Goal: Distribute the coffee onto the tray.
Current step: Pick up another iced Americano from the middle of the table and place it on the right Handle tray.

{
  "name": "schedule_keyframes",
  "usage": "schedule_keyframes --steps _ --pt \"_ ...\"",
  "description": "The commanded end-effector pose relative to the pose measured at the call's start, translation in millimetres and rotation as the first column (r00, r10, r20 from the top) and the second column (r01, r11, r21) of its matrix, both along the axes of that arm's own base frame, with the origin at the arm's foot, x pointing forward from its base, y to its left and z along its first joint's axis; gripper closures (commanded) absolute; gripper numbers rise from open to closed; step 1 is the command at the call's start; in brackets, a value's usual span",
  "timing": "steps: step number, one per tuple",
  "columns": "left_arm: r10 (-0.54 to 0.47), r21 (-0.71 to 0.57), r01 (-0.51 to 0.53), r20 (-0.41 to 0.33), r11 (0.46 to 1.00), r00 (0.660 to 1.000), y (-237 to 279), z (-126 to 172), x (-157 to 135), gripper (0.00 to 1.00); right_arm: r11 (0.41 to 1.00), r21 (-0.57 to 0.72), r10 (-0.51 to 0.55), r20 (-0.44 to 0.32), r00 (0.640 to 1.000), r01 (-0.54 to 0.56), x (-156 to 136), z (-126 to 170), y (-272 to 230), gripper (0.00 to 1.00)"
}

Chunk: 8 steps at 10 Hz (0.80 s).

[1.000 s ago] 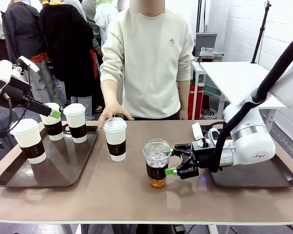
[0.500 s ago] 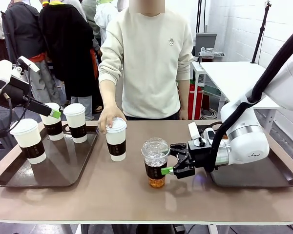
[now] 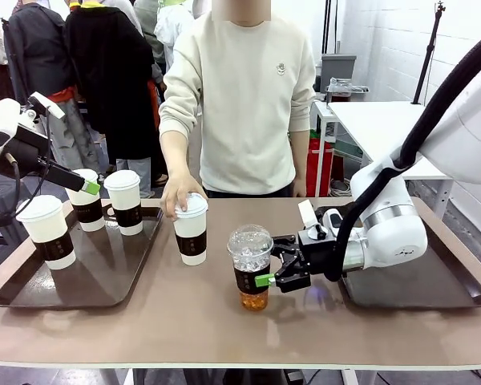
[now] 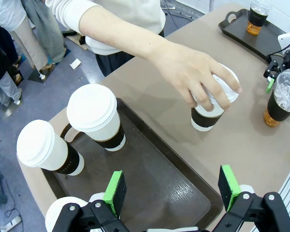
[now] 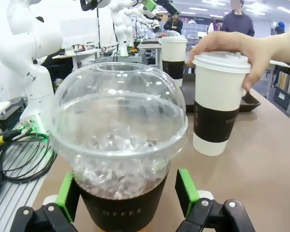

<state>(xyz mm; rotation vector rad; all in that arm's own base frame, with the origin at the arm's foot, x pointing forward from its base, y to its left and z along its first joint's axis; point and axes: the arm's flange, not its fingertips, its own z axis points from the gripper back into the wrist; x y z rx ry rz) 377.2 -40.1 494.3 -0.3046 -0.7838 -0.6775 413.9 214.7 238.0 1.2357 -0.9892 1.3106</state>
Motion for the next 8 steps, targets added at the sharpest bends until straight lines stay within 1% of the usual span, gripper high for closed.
schedule_keyframes --steps 1,4,8 --pt "-0.002 -0.006 0.002 -0.005 1.000 1.000 1.6 -0.7 0.5 0.00 0.999 -0.013 0.048 -0.044 0.998 -0.049 5.9 -3.2 11.2 0.00" --pt "-0.002 -0.006 0.002 -0.005 1.000 1.000 1.6 -0.7 0.5 0.00 0.997 -0.021 0.066 -0.059 0.996 -0.068 6.4 -2.3 15.7 0.00" --pt "-0.002 -0.006 0.002 -0.005 1.000 1.000 1.6 -0.7 0.5 0.00 0.995 -0.032 0.094 -0.055 0.994 -0.096 6.2 -5.5 23.5 0.00"
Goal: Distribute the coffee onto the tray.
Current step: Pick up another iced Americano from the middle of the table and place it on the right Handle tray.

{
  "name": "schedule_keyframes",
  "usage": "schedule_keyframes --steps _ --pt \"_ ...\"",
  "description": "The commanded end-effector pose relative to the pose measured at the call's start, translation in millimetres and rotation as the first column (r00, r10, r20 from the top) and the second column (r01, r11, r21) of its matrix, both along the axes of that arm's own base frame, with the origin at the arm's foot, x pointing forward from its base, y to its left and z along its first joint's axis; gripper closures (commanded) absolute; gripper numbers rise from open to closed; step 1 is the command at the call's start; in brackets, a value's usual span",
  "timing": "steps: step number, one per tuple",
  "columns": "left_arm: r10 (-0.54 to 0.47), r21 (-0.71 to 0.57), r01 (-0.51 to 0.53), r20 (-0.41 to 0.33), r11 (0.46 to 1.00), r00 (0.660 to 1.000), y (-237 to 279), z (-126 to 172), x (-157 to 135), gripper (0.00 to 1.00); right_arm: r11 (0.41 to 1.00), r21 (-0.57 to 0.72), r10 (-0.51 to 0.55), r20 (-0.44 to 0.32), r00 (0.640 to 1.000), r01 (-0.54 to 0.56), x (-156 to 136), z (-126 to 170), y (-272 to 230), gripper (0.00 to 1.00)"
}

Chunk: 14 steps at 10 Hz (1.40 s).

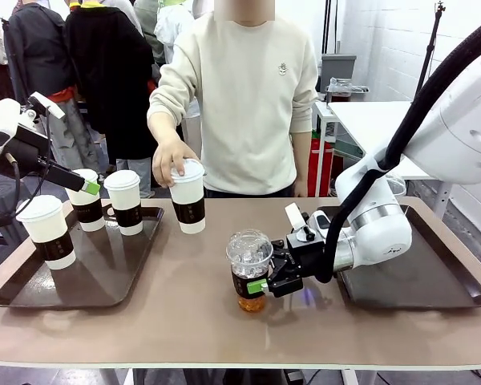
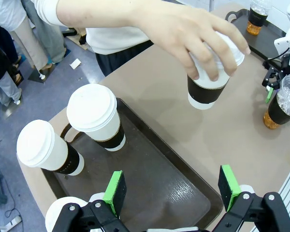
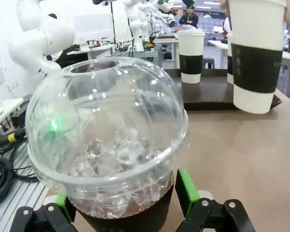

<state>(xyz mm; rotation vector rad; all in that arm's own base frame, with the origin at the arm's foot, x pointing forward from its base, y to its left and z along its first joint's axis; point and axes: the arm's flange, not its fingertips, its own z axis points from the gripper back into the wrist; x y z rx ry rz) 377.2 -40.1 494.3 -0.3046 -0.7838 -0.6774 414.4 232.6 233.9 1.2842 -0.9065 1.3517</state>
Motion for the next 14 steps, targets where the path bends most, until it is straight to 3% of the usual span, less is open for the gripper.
schedule_keyframes --steps 1,2,4,9,14 --pt "-0.002 -0.006 0.002 -0.005 1.000 1.000 1.6 -0.7 0.5 0.00 0.999 -0.013 0.037 -0.020 0.999 -0.037 5.6 -1.8 8.0 0.00" --pt "-0.002 -0.006 0.002 -0.005 1.000 1.000 1.6 -0.7 0.5 0.00 0.998 -0.012 0.060 -0.028 0.998 -0.060 5.2 -1.4 10.5 0.00" --pt "-0.002 -0.006 0.002 -0.005 1.000 1.000 1.6 -0.7 0.5 0.00 0.998 -0.001 0.069 -0.014 0.997 -0.069 4.9 -1.7 9.6 0.28" --pt "-0.002 -0.006 0.002 -0.005 1.000 1.000 1.6 -0.7 0.5 0.00 0.999 0.000 0.033 0.008 0.999 -0.033 -3.0 7.1 -3.6 0.28" --pt "-0.002 -0.006 0.002 -0.005 1.000 1.000 1.6 -0.7 0.5 0.00 0.997 -0.010 -0.071 0.078 0.994 0.072 -33.2 56.4 -56.2 0.28"
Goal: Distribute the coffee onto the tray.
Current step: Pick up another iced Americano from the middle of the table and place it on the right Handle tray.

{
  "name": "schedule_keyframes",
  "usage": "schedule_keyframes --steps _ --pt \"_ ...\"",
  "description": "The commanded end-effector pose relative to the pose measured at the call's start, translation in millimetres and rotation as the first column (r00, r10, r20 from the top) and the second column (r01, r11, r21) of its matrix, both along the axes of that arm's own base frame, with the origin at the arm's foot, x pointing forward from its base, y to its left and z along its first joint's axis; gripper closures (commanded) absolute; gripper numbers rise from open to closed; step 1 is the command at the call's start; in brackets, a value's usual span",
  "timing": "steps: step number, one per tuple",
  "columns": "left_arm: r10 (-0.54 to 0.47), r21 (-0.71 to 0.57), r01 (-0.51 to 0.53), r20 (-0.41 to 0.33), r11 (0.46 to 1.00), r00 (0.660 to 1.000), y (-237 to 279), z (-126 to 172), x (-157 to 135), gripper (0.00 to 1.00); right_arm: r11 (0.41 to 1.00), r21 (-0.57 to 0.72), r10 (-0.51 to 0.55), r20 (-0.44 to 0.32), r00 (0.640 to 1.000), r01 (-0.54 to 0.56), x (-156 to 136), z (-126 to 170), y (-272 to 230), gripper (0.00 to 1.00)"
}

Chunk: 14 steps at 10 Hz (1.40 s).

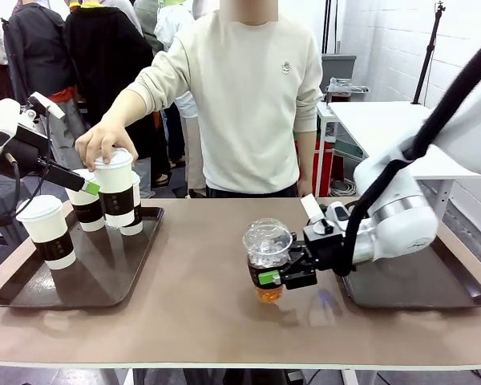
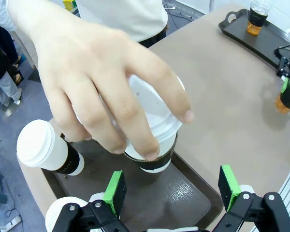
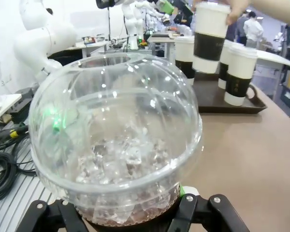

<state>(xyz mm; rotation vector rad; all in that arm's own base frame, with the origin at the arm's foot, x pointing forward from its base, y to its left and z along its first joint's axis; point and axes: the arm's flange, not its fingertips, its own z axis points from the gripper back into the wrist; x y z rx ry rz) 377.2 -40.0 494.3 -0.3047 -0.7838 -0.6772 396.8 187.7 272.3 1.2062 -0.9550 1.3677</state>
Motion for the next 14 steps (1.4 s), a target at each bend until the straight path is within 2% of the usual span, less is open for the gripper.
schedule_keyframes --steps 1,3,6,11,14 --pt "-0.003 -0.006 0.003 -0.005 1.000 1.000 1.5 -0.7 0.5 0.00 0.999 0.002 -0.052 0.026 0.998 0.052 -23.0 26.3 -25.5 0.28" --pt "-0.003 -0.006 0.003 -0.005 1.000 1.000 1.5 -0.7 0.5 0.00 0.990 -0.041 -0.135 0.055 0.989 0.137 -36.5 37.9 -58.9 0.28" --pt "-0.003 -0.006 0.003 -0.005 1.000 1.000 1.5 -0.7 0.5 0.00 0.969 -0.054 -0.240 0.040 0.970 0.242 -43.6 42.4 -110.2 0.28" --pt "-0.003 -0.006 0.003 -0.005 1.000 1.000 1.5 -0.7 0.5 0.00 0.951 -0.074 -0.302 -0.024 0.953 0.300 -30.2 48.2 -179.5 0.28" --pt "-0.003 -0.006 0.003 -0.005 1.000 1.000 1.5 -0.7 0.5 0.00 0.946 -0.064 -0.320 -0.031 0.947 0.318 -30.3 41.2 -203.2 0.28"
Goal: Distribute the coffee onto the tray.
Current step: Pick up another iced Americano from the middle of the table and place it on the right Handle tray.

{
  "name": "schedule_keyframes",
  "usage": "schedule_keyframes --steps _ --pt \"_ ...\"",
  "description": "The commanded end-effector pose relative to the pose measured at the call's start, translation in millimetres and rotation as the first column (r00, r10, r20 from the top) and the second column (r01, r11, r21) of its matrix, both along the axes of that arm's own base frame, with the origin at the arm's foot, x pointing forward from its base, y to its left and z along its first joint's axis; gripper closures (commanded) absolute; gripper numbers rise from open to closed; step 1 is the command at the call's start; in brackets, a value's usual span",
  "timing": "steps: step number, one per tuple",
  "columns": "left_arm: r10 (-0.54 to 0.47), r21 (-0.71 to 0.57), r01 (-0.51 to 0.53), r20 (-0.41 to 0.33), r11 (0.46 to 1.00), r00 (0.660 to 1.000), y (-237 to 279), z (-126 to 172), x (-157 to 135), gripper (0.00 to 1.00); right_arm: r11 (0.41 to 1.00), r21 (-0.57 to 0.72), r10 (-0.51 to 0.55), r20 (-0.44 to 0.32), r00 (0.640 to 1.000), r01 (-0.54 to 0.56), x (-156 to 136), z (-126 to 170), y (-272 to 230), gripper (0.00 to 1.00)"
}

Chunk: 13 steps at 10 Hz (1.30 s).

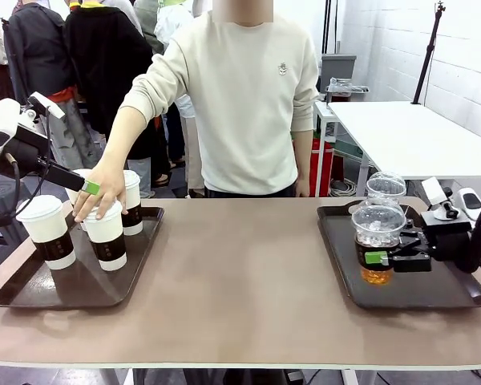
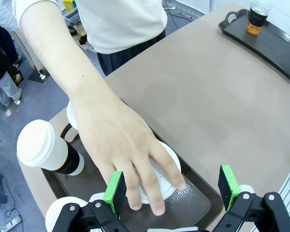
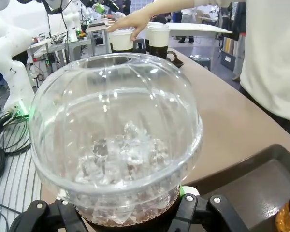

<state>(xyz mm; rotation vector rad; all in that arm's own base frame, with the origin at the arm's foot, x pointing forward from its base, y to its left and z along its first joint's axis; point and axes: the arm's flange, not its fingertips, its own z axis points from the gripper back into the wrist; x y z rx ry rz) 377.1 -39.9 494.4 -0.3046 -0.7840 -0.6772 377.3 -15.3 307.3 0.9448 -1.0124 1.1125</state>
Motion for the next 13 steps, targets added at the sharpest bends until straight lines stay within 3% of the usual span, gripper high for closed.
schedule_keyframes --steps 1,7,13 --pt "-0.003 -0.006 0.003 -0.005 1.000 1.000 1.4 -0.8 0.5 0.00 1.000 -0.004 0.005 0.003 1.000 -0.005 2.0 0.4 7.5 0.28" --pt "-0.003 -0.006 0.003 -0.005 1.000 1.000 1.4 -0.8 0.5 0.00 1.000 -0.006 0.011 -0.006 1.000 -0.011 0.0 -2.9 4.1 0.28" --pt "-0.003 -0.006 0.003 -0.005 1.000 1.000 1.4 -0.8 0.5 0.00 0.998 0.059 0.025 0.005 1.000 -0.025 33.5 -27.0 -20.7 0.28"
